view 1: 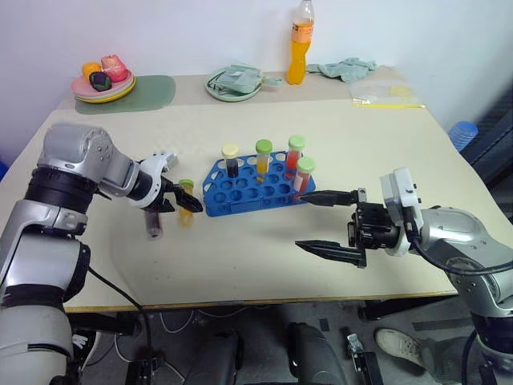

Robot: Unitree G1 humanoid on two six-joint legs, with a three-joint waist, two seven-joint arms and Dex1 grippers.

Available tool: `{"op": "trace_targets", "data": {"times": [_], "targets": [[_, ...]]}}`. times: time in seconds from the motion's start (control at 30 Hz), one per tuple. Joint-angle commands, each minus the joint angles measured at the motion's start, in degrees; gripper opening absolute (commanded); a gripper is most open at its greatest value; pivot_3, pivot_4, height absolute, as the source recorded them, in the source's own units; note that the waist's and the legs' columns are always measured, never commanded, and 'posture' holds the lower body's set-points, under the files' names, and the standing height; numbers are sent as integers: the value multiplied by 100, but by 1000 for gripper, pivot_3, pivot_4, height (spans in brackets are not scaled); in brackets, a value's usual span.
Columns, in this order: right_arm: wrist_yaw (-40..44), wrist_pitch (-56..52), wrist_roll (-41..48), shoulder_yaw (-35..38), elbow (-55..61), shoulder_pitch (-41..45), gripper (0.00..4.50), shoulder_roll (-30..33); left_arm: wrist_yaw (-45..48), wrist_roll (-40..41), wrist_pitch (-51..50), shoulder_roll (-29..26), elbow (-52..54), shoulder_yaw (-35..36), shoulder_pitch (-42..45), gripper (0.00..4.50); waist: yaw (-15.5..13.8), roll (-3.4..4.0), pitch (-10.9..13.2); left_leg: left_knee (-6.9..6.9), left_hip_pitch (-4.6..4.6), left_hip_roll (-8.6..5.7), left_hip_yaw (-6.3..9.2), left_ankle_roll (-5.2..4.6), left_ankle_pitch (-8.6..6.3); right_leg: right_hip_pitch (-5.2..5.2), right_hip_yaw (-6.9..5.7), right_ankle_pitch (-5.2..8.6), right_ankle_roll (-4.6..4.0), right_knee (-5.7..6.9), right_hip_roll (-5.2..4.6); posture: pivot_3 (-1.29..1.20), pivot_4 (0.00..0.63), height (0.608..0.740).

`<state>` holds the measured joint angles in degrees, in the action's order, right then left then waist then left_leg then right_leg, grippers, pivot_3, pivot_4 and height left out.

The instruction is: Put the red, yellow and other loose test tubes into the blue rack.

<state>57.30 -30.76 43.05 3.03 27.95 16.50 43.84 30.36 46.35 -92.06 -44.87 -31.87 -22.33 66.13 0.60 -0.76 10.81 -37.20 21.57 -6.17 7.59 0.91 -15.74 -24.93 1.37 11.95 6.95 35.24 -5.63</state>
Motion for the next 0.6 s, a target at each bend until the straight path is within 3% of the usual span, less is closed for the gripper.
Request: {"op": "trace_targets", "data": {"times": [0.03, 0.53, 0.6], "targets": [[-116, -66, 102, 29, 259, 108, 4403, -54, 202, -341, -44, 176, -520, -150, 236, 4500, 1, 0, 0, 0, 0, 0, 0, 0, 0, 0, 0, 0, 0, 0, 1, 0, 150, 740], [-424, -211, 141, 57, 438, 77, 4403, -80, 944, -1270, -44, 638, -1341, -325, 511, 4500, -4, 0, -1, -4, 3, 0, -3, -1, 0, -3, 1, 0, 0, 4, 2, 0, 150, 740], [-442, -187, 109, 47, 427, 86, 4500, -92, 970, -1404, -44, 716, -1370, -251, 495, 3934, -9, 2, -3, -5, 0, -1, -2, -3, 0, 1, 1, 0, 1, 4, 1, 0, 150, 740]]}}
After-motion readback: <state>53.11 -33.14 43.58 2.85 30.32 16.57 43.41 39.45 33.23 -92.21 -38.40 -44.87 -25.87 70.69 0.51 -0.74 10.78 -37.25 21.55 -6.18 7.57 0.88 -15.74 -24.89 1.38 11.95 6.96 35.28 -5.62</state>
